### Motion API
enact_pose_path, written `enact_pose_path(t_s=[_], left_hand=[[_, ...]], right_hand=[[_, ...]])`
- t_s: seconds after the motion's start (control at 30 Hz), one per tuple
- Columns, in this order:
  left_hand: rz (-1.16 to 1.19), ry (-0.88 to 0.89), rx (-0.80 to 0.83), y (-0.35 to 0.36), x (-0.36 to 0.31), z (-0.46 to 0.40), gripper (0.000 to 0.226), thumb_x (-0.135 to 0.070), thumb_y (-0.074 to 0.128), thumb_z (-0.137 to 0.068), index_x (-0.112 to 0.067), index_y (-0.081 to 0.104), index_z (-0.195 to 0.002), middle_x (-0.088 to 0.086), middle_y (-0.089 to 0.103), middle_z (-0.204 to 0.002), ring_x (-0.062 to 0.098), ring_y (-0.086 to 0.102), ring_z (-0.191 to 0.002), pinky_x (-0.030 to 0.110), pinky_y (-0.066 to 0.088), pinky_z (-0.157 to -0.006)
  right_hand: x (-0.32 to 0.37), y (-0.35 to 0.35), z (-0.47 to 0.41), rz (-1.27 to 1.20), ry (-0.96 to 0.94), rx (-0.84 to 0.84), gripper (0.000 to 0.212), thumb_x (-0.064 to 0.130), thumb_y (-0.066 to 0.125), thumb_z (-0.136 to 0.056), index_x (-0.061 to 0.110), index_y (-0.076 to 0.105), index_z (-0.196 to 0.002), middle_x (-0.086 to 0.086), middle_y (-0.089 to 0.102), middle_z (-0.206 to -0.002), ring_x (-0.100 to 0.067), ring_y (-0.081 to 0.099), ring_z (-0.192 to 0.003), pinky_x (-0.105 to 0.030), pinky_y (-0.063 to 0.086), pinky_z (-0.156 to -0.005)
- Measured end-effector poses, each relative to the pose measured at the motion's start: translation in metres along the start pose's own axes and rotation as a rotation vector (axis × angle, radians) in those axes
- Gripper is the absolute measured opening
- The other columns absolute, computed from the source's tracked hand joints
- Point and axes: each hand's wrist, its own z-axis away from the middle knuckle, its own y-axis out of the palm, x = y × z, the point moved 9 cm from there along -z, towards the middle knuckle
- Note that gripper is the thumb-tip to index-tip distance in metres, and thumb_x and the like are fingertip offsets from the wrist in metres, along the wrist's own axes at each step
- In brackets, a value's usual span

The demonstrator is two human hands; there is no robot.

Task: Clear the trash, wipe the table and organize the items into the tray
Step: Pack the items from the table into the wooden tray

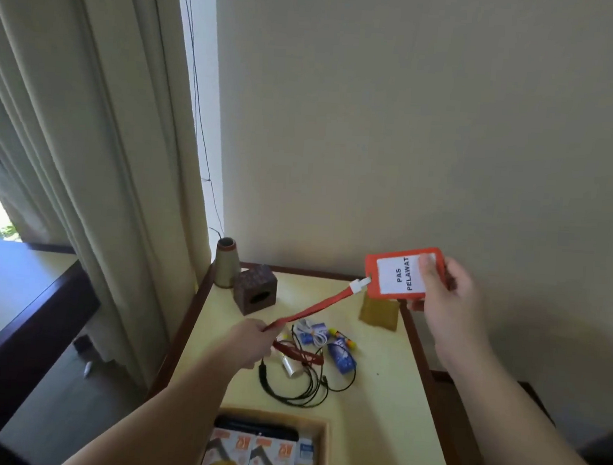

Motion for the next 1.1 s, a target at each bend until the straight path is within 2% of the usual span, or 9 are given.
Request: enact_pose_path(t_s=[0.1,0.23,0.47,0.63,0.73,0.87,0.93,1.0,1.1], left_hand=[[0.030,-0.107,0.010,0.016,0.027,-0.011,0.069,-0.077,0.053,-0.091,-0.011,0.073,-0.096,0.004,0.072,-0.075,0.020,0.057,-0.059,0.029,0.049,-0.057],[0.091,-0.198,-0.005,0.036,0.047,-0.025,0.056,-0.065,0.041,-0.104,-0.014,0.065,-0.109,0.012,0.076,-0.095,0.024,0.063,-0.071,0.034,0.055,-0.069],[-0.108,-0.055,0.071,0.079,0.045,-0.058,0.036,-0.056,0.061,-0.098,-0.021,0.069,-0.104,0.002,0.076,-0.097,0.019,0.067,-0.077,0.035,0.057,-0.077],[-0.285,0.007,0.221,0.137,0.035,-0.072,0.036,-0.041,0.054,-0.104,-0.012,0.075,-0.102,0.008,0.076,-0.100,0.025,0.071,-0.093,0.040,0.058,-0.087],[-0.389,0.059,0.285,0.176,0.039,-0.070,0.035,-0.042,0.052,-0.106,-0.015,0.070,-0.091,0.004,0.067,-0.095,0.019,0.064,-0.088,0.037,0.054,-0.086],[-0.638,0.124,0.363,0.211,0.053,-0.067,0.046,-0.047,0.051,-0.102,-0.015,0.058,-0.134,0.010,0.058,-0.134,0.028,0.055,-0.125,0.035,0.044,-0.093],[-0.775,0.162,0.406,0.217,0.055,-0.066,0.043,-0.044,0.045,-0.104,-0.013,0.058,-0.131,0.012,0.057,-0.131,0.030,0.054,-0.123,0.037,0.040,-0.087],[-0.748,0.102,0.389,0.210,0.056,-0.065,0.044,-0.040,0.038,-0.108,-0.008,0.062,-0.124,0.016,0.063,-0.119,0.028,0.059,-0.109,0.037,0.044,-0.083],[-0.771,0.056,0.463,0.203,0.058,-0.060,0.040,-0.028,0.035,-0.111,-0.002,0.049,-0.138,0.024,0.061,-0.117,0.035,0.061,-0.110,0.040,0.044,-0.080]], right_hand=[[-0.040,0.005,0.003,0.010,0.066,0.014,0.029,0.056,0.059,-0.100,0.029,0.069,-0.096,0.008,0.076,-0.089,-0.018,0.074,-0.085,-0.051,0.062,-0.073],[-0.080,0.006,0.002,-0.002,0.130,0.002,0.024,0.048,0.059,-0.102,0.027,0.068,-0.097,0.007,0.076,-0.090,-0.015,0.075,-0.083,-0.047,0.066,-0.071],[-0.117,-0.003,-0.004,-0.067,0.205,-0.049,0.021,0.043,0.063,-0.101,0.023,0.070,-0.098,0.005,0.077,-0.090,-0.017,0.076,-0.083,-0.047,0.065,-0.074],[-0.127,-0.013,-0.015,-0.240,0.273,-0.132,0.016,0.030,0.066,-0.102,0.016,0.069,-0.106,-0.003,0.078,-0.104,-0.019,0.077,-0.098,-0.046,0.064,-0.079],[-0.128,-0.021,-0.027,-0.377,0.316,-0.169,0.016,0.022,0.066,-0.102,0.007,0.066,-0.107,-0.008,0.077,-0.108,-0.024,0.076,-0.104,-0.044,0.064,-0.082],[-0.125,-0.032,-0.054,-0.517,0.356,-0.230,0.031,0.020,0.070,-0.099,0.000,0.061,-0.121,-0.013,0.076,-0.114,-0.025,0.077,-0.103,-0.040,0.064,-0.081],[-0.120,-0.033,-0.068,-0.551,0.341,-0.237,0.036,0.020,0.071,-0.099,-0.001,0.058,-0.124,-0.015,0.075,-0.116,-0.026,0.077,-0.103,-0.040,0.064,-0.081],[-0.113,-0.030,-0.081,-0.561,0.323,-0.229,0.038,0.020,0.071,-0.099,-0.002,0.056,-0.125,-0.015,0.074,-0.117,-0.025,0.077,-0.102,-0.040,0.064,-0.082],[-0.099,-0.023,-0.095,-0.568,0.295,-0.209,0.042,0.022,0.072,-0.098,-0.001,0.054,-0.129,-0.015,0.073,-0.119,-0.025,0.077,-0.101,-0.039,0.064,-0.080]])
